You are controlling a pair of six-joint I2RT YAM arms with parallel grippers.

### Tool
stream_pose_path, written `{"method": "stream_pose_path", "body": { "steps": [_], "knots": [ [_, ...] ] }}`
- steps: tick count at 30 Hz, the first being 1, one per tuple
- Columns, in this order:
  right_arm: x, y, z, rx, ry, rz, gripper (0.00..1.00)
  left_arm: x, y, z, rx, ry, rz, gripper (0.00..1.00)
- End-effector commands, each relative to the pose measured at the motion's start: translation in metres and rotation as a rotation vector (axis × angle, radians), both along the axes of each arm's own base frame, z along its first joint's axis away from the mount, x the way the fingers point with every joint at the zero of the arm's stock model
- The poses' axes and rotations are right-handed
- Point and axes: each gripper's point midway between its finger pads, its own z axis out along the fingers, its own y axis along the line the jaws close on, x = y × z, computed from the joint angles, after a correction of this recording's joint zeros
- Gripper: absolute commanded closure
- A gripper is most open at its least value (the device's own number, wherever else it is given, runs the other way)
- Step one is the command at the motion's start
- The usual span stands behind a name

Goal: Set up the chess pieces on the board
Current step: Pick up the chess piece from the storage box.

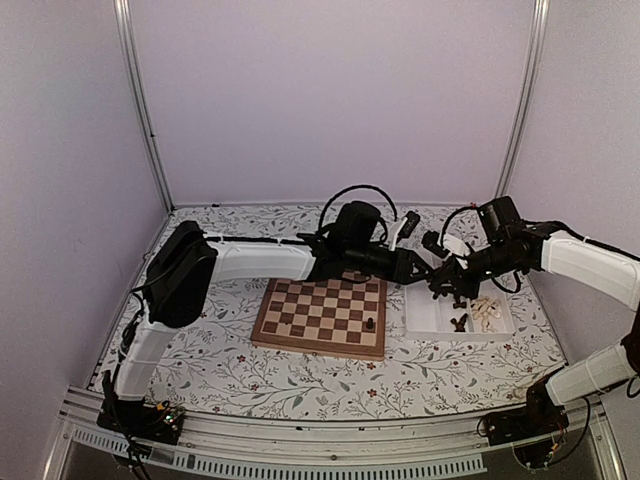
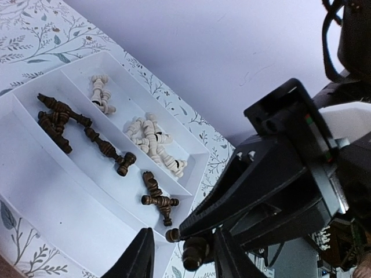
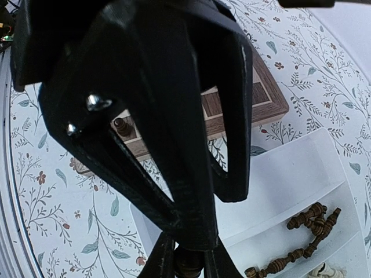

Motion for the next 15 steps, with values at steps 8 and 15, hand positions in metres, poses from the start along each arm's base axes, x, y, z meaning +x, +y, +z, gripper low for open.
{"method": "stream_pose_path", "body": {
  "steps": [8,15],
  "knots": [
    [0.004,-0.013,0.004,-0.051,-0.066,-0.063,0.91,-0.008,-0.016,-0.009,-0.041,0.057,-0.035,0.86],
    [0.004,-0.046,-0.017,-0.173,-0.076,-0.159,0.88,-0.009,-0.048,-0.020,-0.140,0.139,-0.093,1.00]
  ]
}}
